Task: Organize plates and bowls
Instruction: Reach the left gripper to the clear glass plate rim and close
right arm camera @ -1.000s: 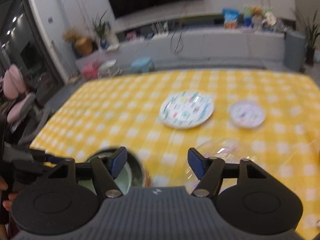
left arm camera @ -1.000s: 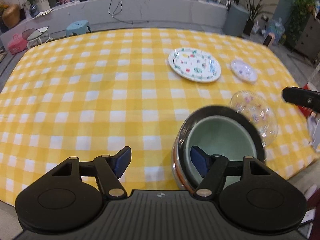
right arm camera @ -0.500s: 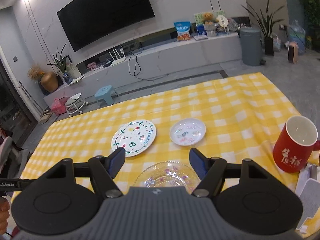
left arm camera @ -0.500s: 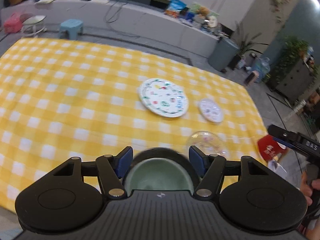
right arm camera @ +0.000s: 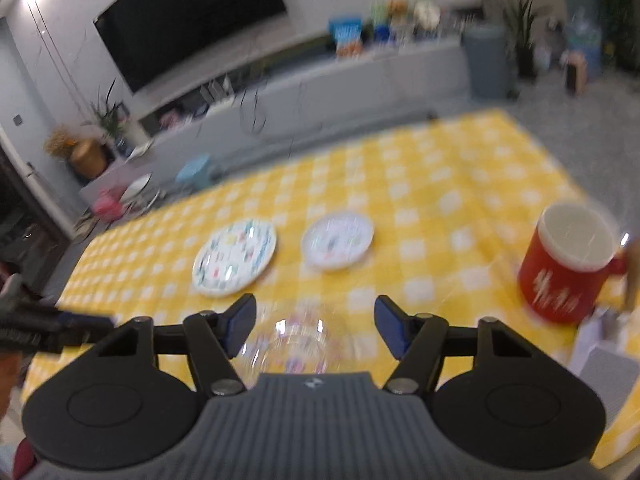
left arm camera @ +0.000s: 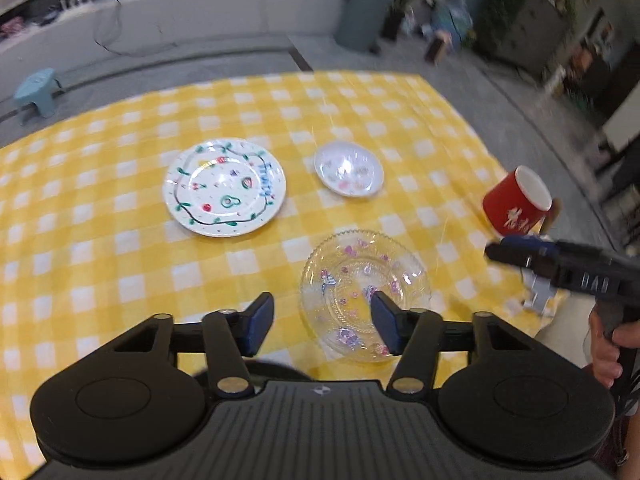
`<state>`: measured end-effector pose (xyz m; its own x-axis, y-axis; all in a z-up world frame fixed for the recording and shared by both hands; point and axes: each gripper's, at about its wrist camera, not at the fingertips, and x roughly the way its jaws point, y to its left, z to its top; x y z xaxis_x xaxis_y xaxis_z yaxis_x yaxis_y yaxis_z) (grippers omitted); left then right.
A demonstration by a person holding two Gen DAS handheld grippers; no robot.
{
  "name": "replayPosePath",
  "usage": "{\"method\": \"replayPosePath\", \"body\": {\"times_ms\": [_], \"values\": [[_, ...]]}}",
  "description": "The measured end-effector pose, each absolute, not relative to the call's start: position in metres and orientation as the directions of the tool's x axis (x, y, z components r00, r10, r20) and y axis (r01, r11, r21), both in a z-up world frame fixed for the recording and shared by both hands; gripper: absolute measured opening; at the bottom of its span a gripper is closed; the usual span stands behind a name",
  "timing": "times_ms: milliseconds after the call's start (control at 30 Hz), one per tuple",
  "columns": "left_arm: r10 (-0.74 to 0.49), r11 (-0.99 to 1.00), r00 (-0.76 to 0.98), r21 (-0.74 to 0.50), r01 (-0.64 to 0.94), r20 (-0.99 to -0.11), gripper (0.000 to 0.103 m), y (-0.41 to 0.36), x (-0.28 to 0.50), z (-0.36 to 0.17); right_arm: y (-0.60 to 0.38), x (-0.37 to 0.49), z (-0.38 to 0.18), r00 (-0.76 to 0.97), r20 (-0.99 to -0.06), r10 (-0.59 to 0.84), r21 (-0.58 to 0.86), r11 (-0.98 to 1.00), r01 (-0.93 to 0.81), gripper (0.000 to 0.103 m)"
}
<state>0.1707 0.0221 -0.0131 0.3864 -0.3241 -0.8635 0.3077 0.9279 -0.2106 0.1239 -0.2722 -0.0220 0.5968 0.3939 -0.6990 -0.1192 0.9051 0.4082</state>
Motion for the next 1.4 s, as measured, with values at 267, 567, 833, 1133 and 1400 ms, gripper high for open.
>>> {"method": "replayPosePath", "body": {"times_ms": [267, 567, 833, 1133, 1400], "values": [[-0.329, 0.910, 0.185, -0.258, 0.324, -0.926, 0.034, 0.020, 0.232, -0.067, -0.279, 0.140, -0.081, 0.472, -0.764, 0.440, 0.509, 0.861, 0.022, 0.044], [-0.303, 0.883, 0.019, -0.273, 0.383, -0.953, 0.016, 0.008, 0.261, -0.110, -0.286, 0.154, -0.115, 0.381, -0.773, 0.508, 0.580, 0.809, 0.098, 0.039], [-0.336, 0.855, -0.003, -0.306, 0.418, -0.942, 0.009, -0.002, 0.267, -0.124, -0.294, 0.163, -0.130, 0.372, -0.760, 0.533, 0.613, 0.777, 0.142, 0.033], [-0.310, 0.880, -0.011, -0.292, 0.375, -0.951, 0.007, -0.009, 0.266, -0.126, -0.288, 0.165, -0.134, 0.371, -0.775, 0.511, 0.594, 0.790, 0.152, 0.006], [-0.258, 0.898, -0.062, -0.263, 0.352, -0.964, 0.007, -0.014, 0.256, -0.128, -0.292, 0.157, -0.134, 0.352, -0.767, 0.536, 0.623, 0.754, 0.208, 0.005]]}}
